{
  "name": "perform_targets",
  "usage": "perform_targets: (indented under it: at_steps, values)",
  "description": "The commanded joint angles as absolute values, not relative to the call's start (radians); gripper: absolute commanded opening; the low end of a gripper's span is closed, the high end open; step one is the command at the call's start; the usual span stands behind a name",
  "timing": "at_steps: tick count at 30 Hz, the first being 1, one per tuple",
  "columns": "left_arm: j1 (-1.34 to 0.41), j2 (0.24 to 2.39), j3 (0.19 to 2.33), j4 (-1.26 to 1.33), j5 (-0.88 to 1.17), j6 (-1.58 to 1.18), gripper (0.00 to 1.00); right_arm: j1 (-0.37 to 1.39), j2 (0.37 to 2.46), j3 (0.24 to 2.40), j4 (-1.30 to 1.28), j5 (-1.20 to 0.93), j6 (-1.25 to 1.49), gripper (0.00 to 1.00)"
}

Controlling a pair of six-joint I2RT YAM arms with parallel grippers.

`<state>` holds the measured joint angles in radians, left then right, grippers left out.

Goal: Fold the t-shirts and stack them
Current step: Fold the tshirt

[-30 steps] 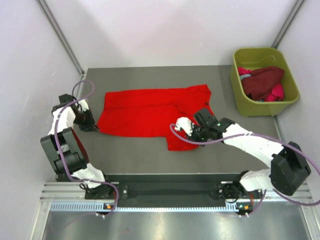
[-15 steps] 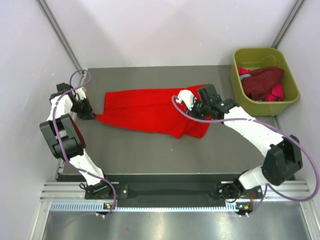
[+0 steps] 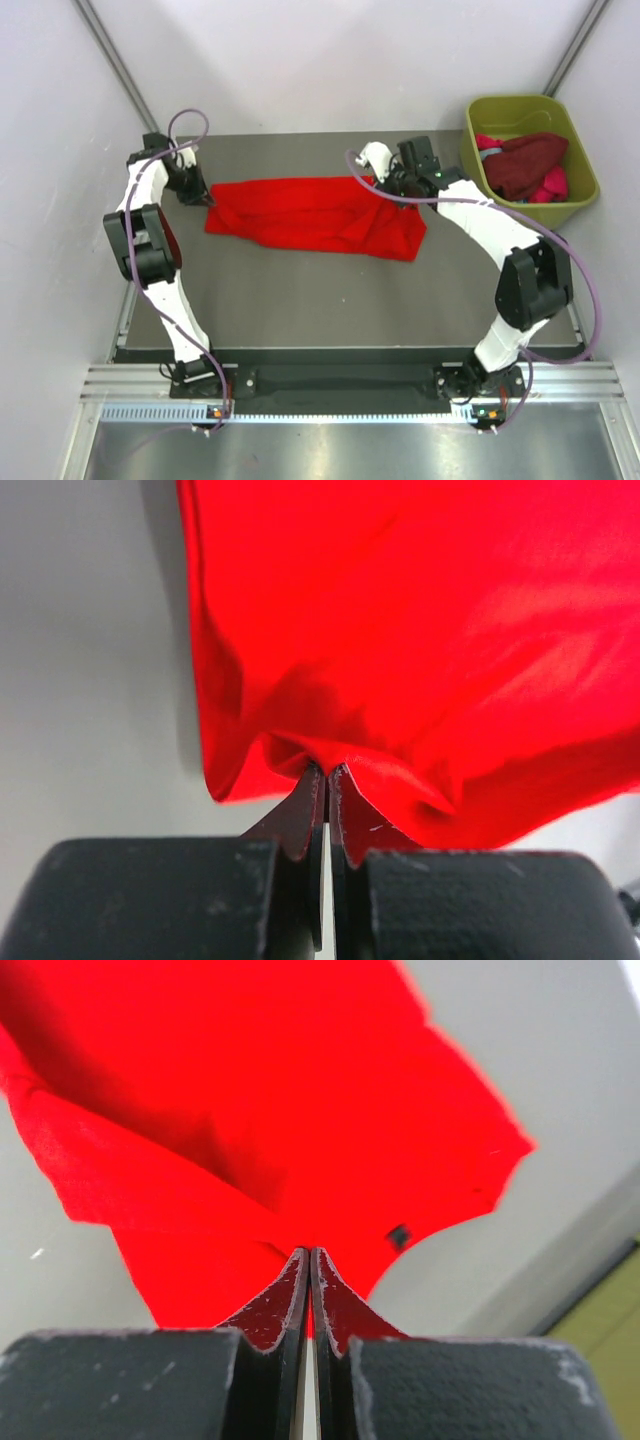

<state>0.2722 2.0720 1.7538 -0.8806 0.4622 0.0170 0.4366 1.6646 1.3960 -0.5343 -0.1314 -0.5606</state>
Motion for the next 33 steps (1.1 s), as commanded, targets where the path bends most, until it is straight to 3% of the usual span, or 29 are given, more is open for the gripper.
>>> perform_targets:
  at_steps: [1,25,33]
  values:
    - [0.259,2.111,1.883,-0.885,0.45,0.011,0.0,0.403,1.719,1.518,-0.463,-0.121,-0.557,0.0]
    - [0.189,2.321,2.154,-0.841,0.319,0.034,0.0,0.316,2.129,1.916,-0.428,-0.101,-0.52,0.0]
    - [0.21,2.238,2.063,-0.847,0.293,0.02,0.0,0.301,2.157,1.945,-0.422,-0.084,-0.509,0.0]
